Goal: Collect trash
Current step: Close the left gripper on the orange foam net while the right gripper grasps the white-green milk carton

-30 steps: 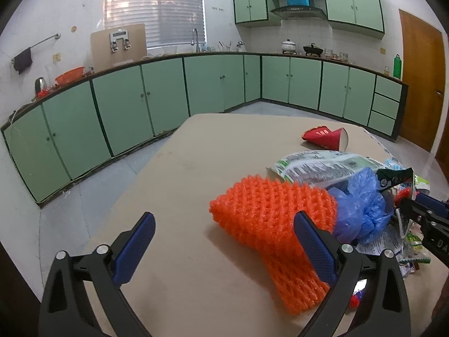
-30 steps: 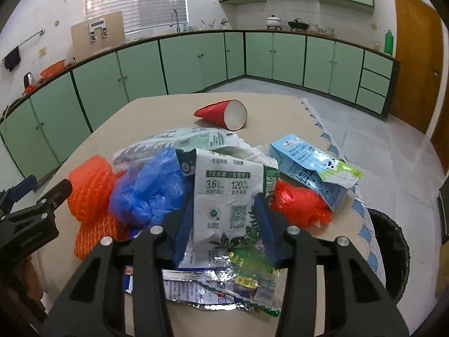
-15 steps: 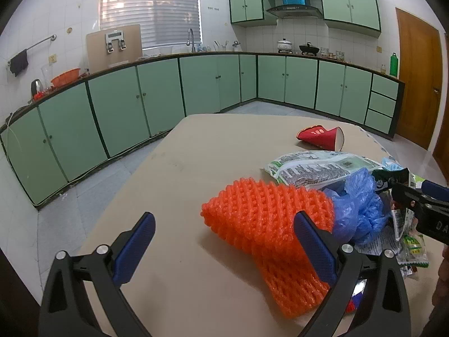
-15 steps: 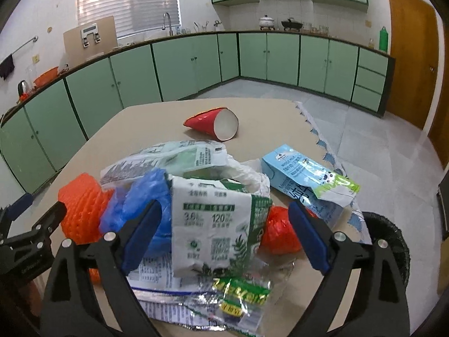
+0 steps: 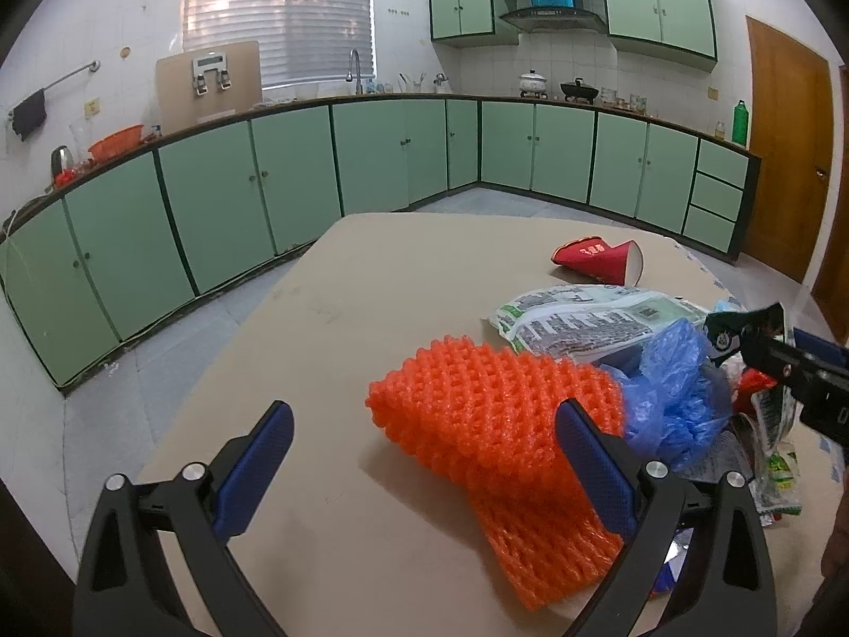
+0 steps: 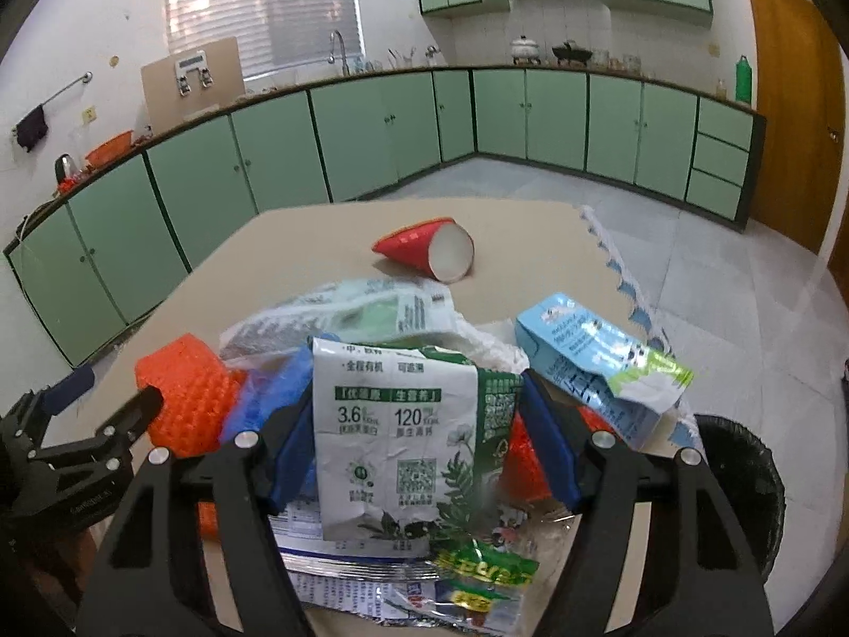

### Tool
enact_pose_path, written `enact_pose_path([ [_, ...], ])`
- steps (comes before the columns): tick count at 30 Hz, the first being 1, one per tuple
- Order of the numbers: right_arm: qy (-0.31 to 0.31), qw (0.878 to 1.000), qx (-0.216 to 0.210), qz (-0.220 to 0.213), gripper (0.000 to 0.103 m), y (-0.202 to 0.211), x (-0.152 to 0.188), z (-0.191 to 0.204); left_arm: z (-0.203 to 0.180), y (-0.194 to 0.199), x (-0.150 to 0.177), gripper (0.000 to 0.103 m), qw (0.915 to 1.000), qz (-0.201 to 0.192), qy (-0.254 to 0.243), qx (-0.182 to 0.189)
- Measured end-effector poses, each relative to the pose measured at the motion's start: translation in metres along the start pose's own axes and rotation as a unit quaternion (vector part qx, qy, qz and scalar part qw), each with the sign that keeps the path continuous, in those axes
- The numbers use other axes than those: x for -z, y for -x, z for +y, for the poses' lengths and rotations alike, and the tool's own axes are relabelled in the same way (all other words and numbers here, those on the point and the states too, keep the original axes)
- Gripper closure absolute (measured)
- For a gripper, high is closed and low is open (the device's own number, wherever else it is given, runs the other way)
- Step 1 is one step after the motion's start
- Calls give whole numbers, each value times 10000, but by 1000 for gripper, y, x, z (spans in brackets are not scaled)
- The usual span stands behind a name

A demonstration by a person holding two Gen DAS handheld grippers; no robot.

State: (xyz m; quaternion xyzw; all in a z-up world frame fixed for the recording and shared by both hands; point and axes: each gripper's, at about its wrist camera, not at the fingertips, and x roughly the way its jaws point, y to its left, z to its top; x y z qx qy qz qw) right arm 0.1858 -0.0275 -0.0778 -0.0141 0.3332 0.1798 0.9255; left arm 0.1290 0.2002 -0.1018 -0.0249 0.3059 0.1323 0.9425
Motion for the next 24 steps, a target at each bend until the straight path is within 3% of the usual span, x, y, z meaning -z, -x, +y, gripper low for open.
enact_pose_path([
  [10, 170, 9998, 123, -49, 35, 14, 8, 4, -7, -4, 6, 7, 9997, 159, -57, 167],
  [12, 176, 9998, 124, 1, 35, 12, 10, 4, -9, -4, 5, 17, 9997, 129, -71, 213],
  [17, 197, 9997, 90, 55, 34, 8, 11, 6, -8, -6, 5, 76, 9980, 252, 17, 573],
  [20, 184, 9998, 70, 69, 34, 9, 12, 5, -3, -3, 5, 96, 9977, 190, 133, 633],
  [24, 182, 9998, 41, -1, 34, 13, 11, 6, 0, 4, 0, 102, 9978, 73, 148, 645],
])
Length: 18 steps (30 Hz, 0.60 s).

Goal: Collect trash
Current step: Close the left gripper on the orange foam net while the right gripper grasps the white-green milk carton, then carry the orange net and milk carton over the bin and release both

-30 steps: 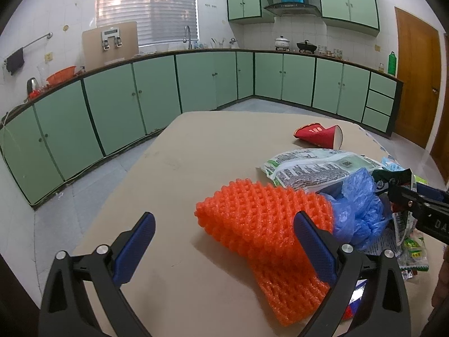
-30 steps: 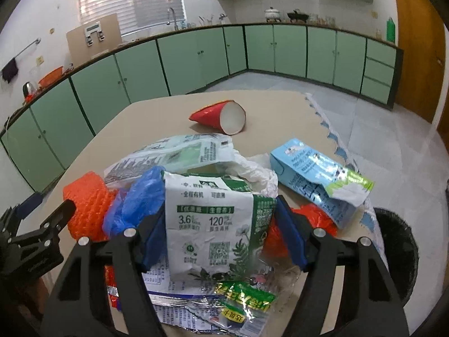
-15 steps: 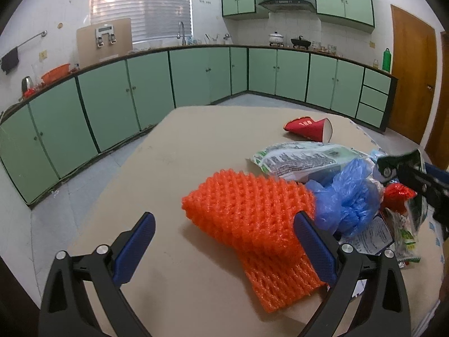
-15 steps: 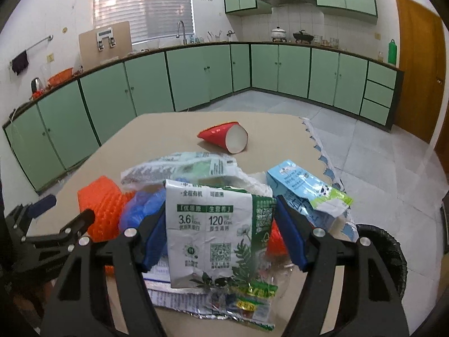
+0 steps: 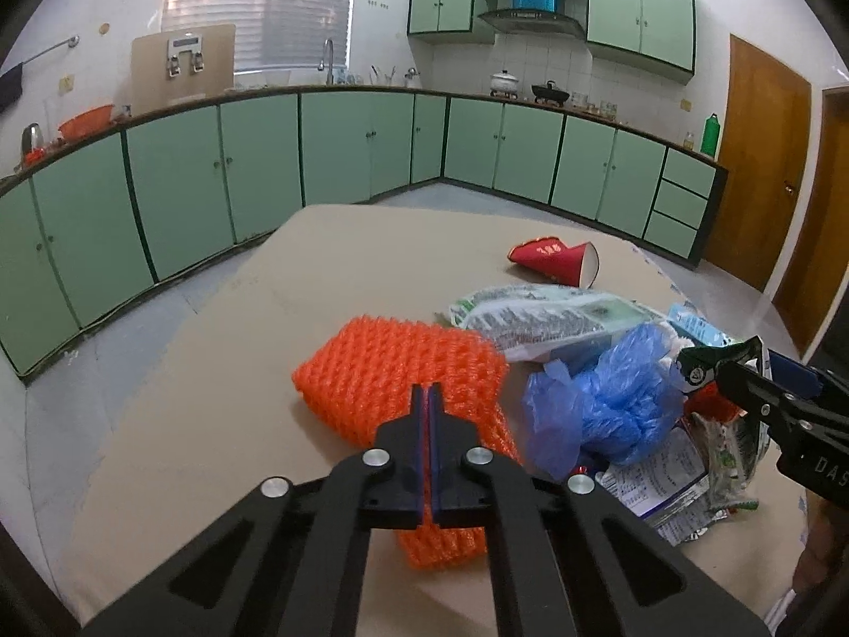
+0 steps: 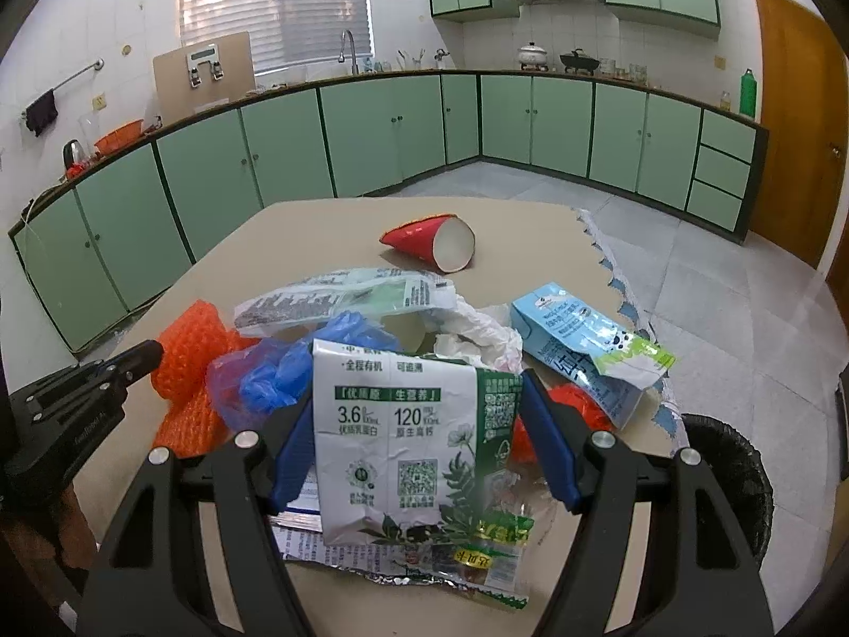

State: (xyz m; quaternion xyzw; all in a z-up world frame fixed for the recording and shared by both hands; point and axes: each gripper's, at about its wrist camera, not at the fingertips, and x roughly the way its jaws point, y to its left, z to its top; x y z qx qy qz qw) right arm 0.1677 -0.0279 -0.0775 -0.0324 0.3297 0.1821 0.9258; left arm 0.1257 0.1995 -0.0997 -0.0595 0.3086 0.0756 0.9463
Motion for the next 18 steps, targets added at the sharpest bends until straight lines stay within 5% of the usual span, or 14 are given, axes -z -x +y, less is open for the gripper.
enact_pose_path([
  [4, 17, 10000, -14, -62, 34, 5, 0, 0, -1, 3, -1, 100, 10000, 47, -22, -4],
  [8, 8, 10000, -26, -14, 34, 4, 4, 0, -4, 4, 3, 46, 9999, 92, -23, -107],
  [18, 3, 10000, 37, 68, 34, -2, 4, -2, -18, -14, 8, 35, 9989, 160, -432, -116],
])
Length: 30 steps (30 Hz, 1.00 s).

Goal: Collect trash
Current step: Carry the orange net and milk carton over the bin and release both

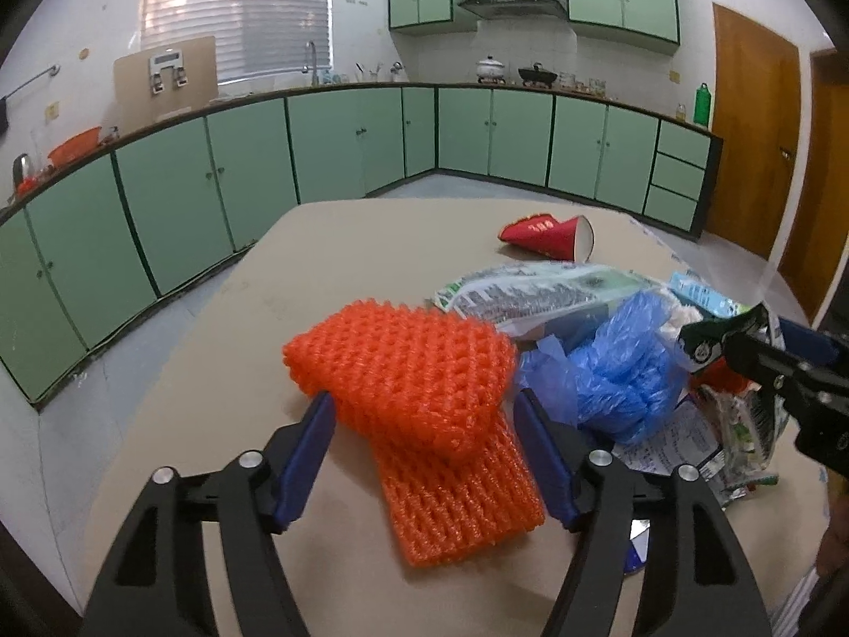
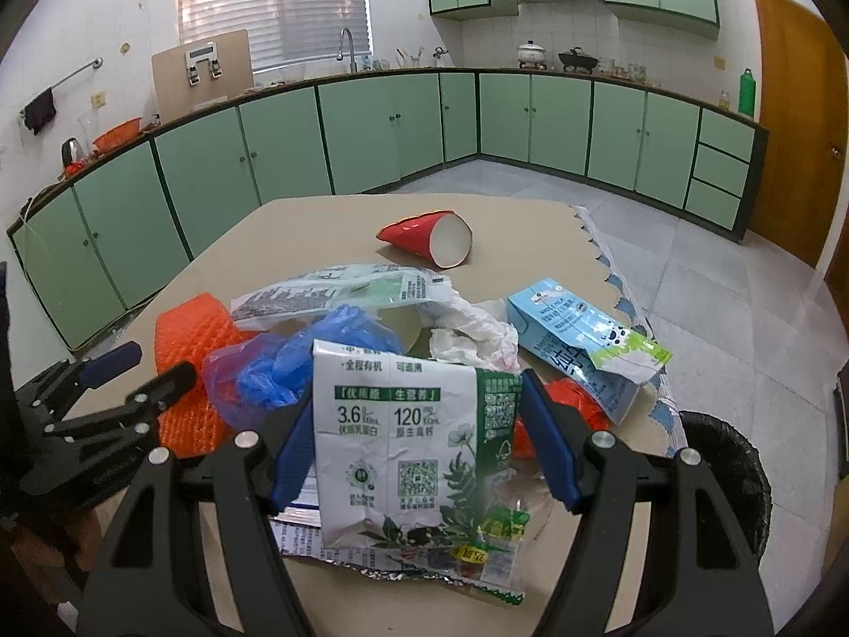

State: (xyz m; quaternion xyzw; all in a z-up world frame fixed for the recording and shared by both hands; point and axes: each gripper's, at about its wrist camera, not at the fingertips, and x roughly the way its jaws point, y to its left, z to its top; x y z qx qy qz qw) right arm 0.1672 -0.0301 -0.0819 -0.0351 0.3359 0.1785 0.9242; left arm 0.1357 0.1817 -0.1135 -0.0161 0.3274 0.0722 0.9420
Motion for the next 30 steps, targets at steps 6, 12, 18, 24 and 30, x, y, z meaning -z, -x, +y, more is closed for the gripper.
enact_pose_path([
  [6, -3, 10000, -2, 64, 34, -6, 0, 1, 5, -9, 3, 66, 9999, 72, 90, 49],
  [12, 47, 10000, -14, -17, 34, 0, -3, 2, 14, 9, -5, 78, 9995, -213, 246, -21],
  [18, 65, 9997, -36, -235, 34, 19, -12, 3, 20, 37, -23, 78, 9977, -587, 333, 27],
  [24, 2, 9985, -113, -528, 35, 46, -22, -2, 12, 63, -39, 78, 9958, -835, 287, 256],
  [30, 1, 9969, 51, -781, 35, 77, -26, -17, -22, 74, -42, 78, 9938, -865, 41, 701],
])
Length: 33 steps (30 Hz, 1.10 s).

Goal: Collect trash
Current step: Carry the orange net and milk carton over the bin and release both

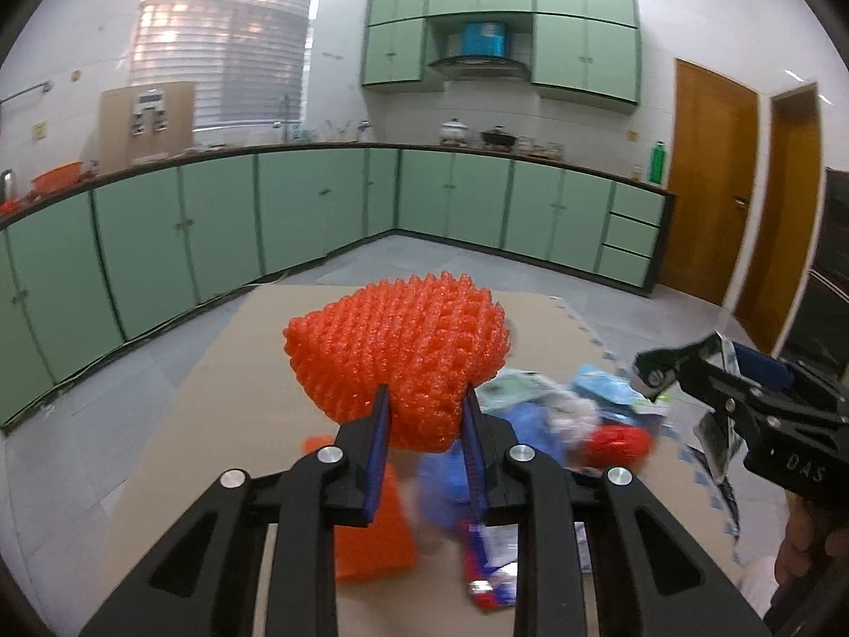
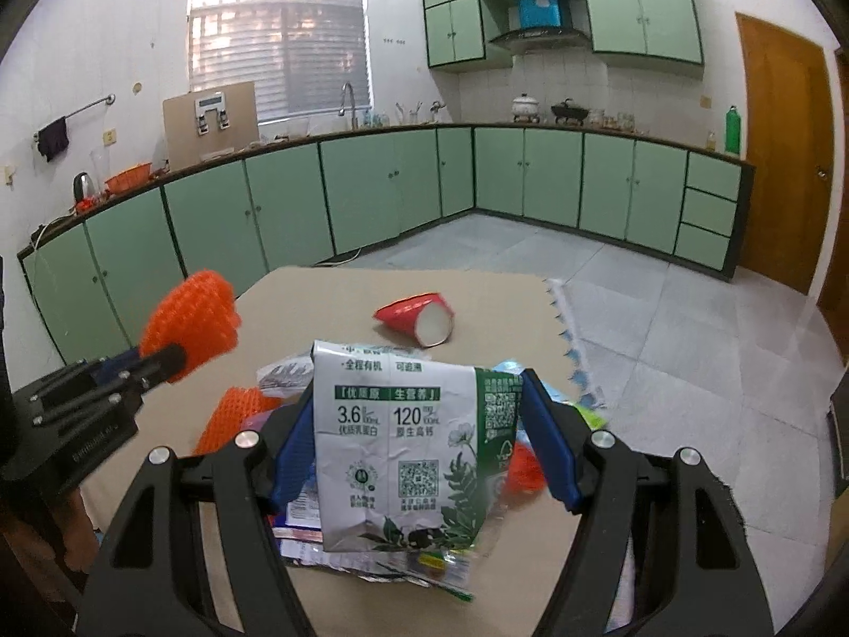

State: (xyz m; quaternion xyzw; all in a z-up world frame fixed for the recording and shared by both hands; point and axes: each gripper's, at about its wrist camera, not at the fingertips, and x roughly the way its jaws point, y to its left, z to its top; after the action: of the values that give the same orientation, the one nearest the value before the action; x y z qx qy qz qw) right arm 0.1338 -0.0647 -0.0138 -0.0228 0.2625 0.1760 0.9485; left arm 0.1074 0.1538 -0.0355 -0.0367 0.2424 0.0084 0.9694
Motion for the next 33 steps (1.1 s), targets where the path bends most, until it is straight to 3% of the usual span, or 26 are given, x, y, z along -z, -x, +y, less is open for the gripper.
enact_pose_path([
  [6, -146, 9988, 459, -109, 35, 29, 2, -42, -47, -8, -3, 78, 9982, 59, -205, 563],
  [10, -299, 9947, 978, -128, 35, 47, 8, -88, -88, -20, -5, 78, 9943, 124, -388, 987],
  [20, -831, 9768, 1972, 34, 35, 62, 43, -203, -206, -64, 1, 78, 9755, 444, -858, 1975],
  [30, -1186, 9654, 2289, 406, 34, 38, 88, -278, -288, -107, 21, 78, 9580, 867, -1120, 2493],
  [33, -1218, 9644, 2283, 541, 34, 32, 98, -294, -303, -114, 27, 72, 9540, 957, -1210, 2571],
])
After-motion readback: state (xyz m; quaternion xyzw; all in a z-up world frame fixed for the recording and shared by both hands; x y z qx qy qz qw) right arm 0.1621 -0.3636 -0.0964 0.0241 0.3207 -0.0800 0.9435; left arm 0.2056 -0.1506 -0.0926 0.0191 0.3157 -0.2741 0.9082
